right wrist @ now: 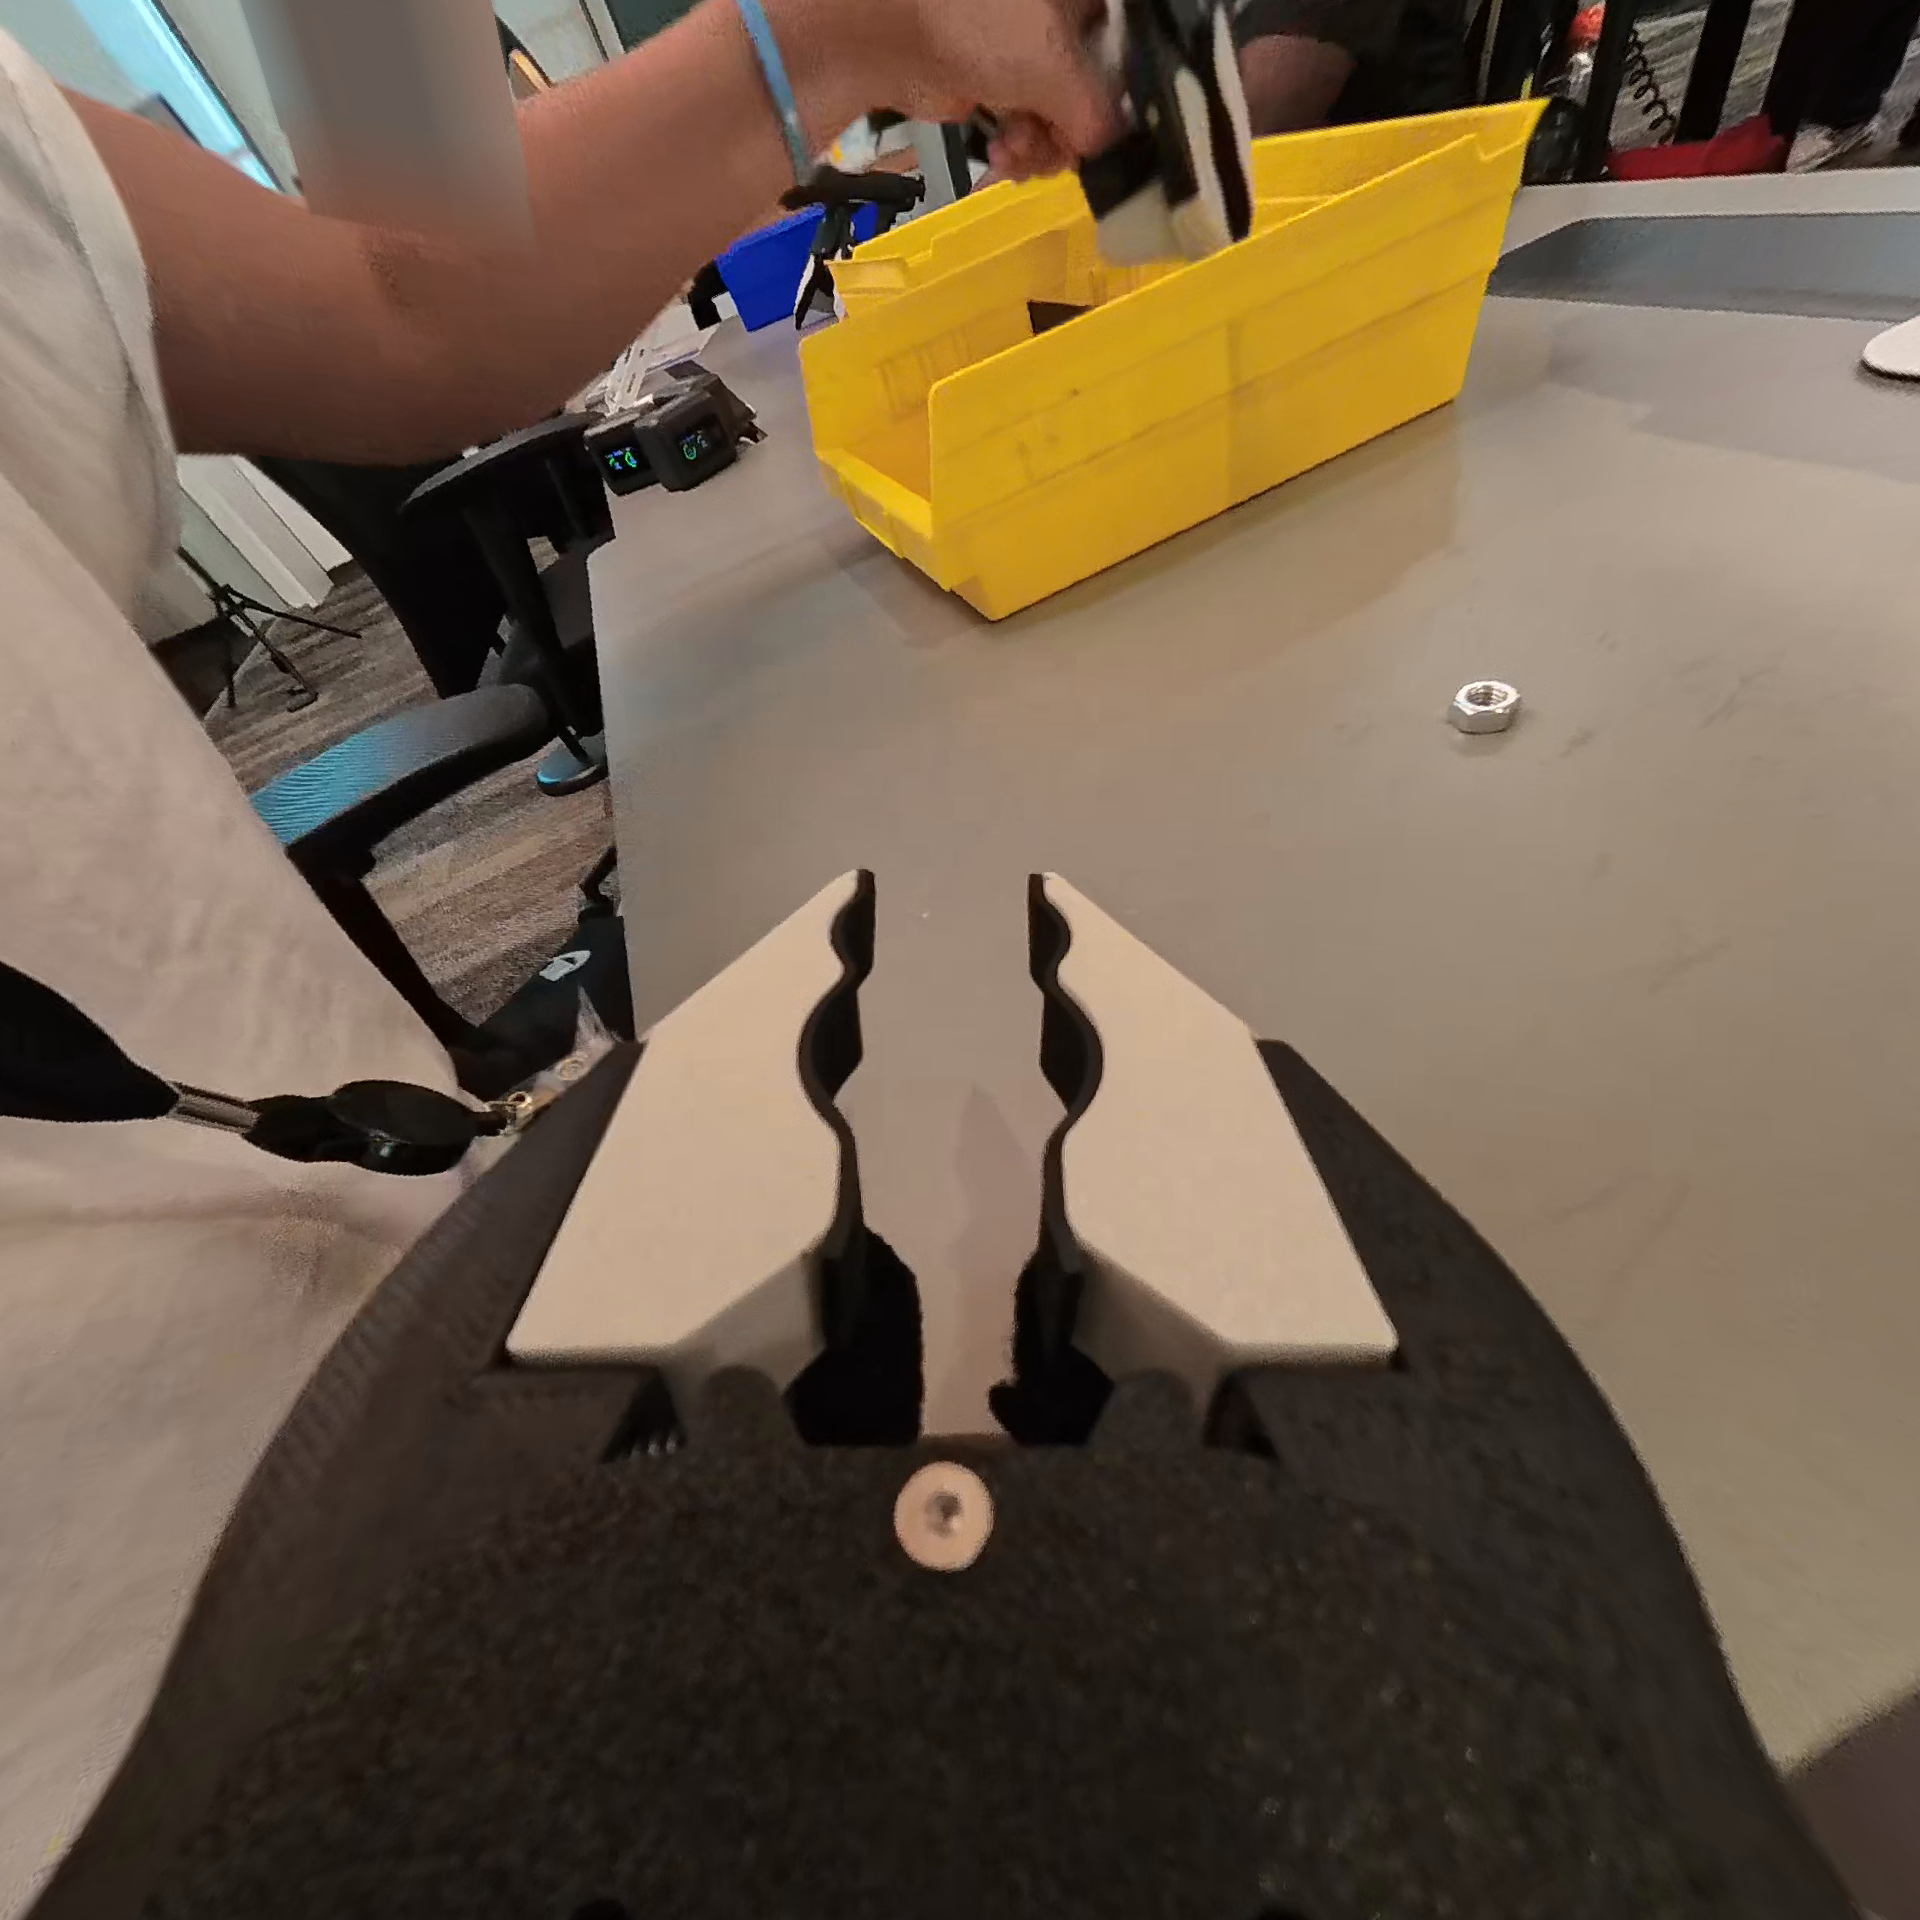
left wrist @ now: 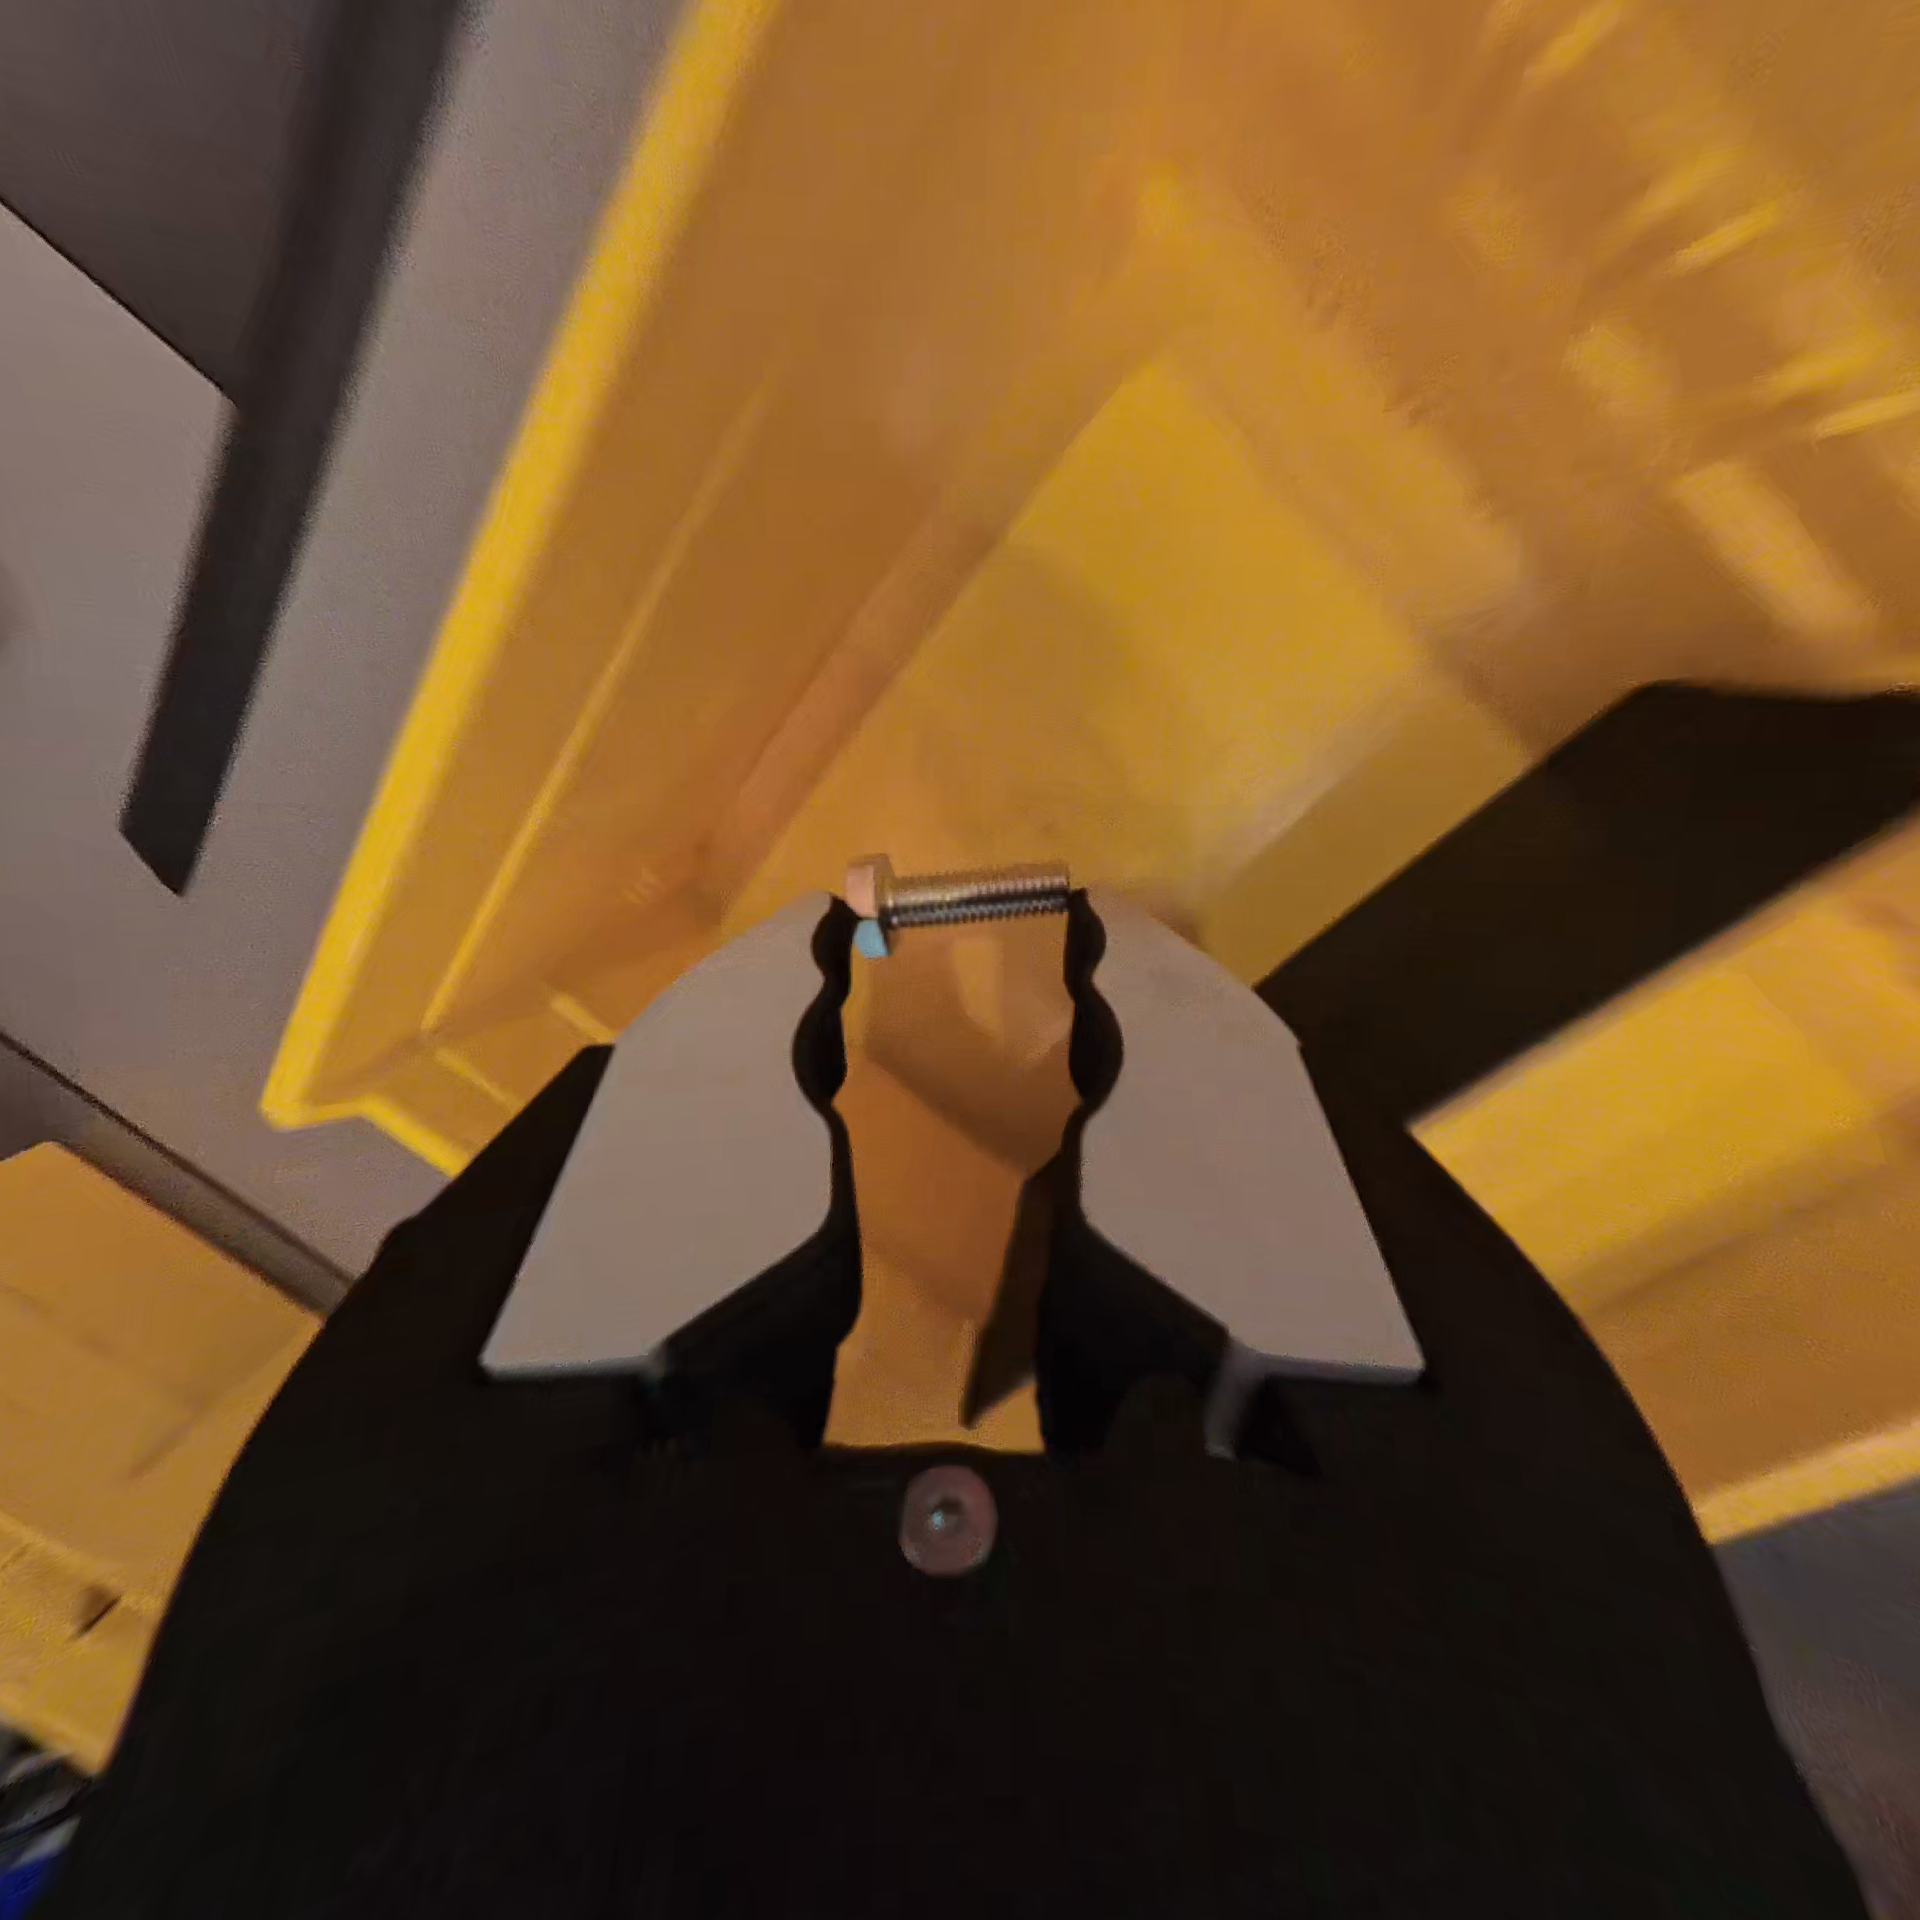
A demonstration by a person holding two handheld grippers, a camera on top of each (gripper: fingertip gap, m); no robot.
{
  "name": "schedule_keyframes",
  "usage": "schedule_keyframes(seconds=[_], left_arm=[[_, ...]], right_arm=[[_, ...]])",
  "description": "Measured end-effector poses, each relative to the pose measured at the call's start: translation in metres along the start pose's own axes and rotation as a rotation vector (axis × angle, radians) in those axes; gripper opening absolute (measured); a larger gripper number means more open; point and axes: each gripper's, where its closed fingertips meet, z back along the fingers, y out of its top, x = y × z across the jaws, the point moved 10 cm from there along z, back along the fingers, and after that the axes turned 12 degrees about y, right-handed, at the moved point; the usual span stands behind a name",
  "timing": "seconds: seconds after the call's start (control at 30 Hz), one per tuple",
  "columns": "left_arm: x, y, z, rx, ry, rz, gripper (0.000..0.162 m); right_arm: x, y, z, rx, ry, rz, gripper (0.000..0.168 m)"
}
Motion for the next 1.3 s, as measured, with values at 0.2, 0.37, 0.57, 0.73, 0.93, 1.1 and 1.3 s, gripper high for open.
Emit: schedule_keyframes(seconds=[0.2,0.37,0.57,0.73,0.93,1.1,1.3], left_arm=[[0.084,0.012,0.122,0.652,-0.038,0.131,0.039],[0.207,0.007,0.167,0.961,0.281,-0.068,0.039],[0.295,0.0,0.172,1.096,0.435,-0.203,0.039],[0.327,-0.002,0.166,1.103,0.414,-0.241,0.039],[0.343,-0.001,0.151,1.023,0.273,-0.189,0.037],[0.334,-0.016,0.115,0.846,-0.428,0.225,0.033],[0.324,-0.022,0.084,0.838,-0.651,0.379,0.035]], right_arm=[[0.01,0.019,-0.017,0.017,-0.073,0.054,0.029],[0.034,0.055,-0.035,0.253,0.06,-0.208,0.041],[0.043,0.075,-0.058,0.375,0.42,-0.505,0.041],[0.034,0.065,-0.061,0.36,0.461,-0.49,0.012],[0.038,0.049,-0.048,0.204,0.348,-0.406,0.008],[0.036,0.043,-0.031,-0.077,0.029,0.011,0.009],[0.012,0.033,-0.043,-0.404,-0.286,0.65,0.009]])
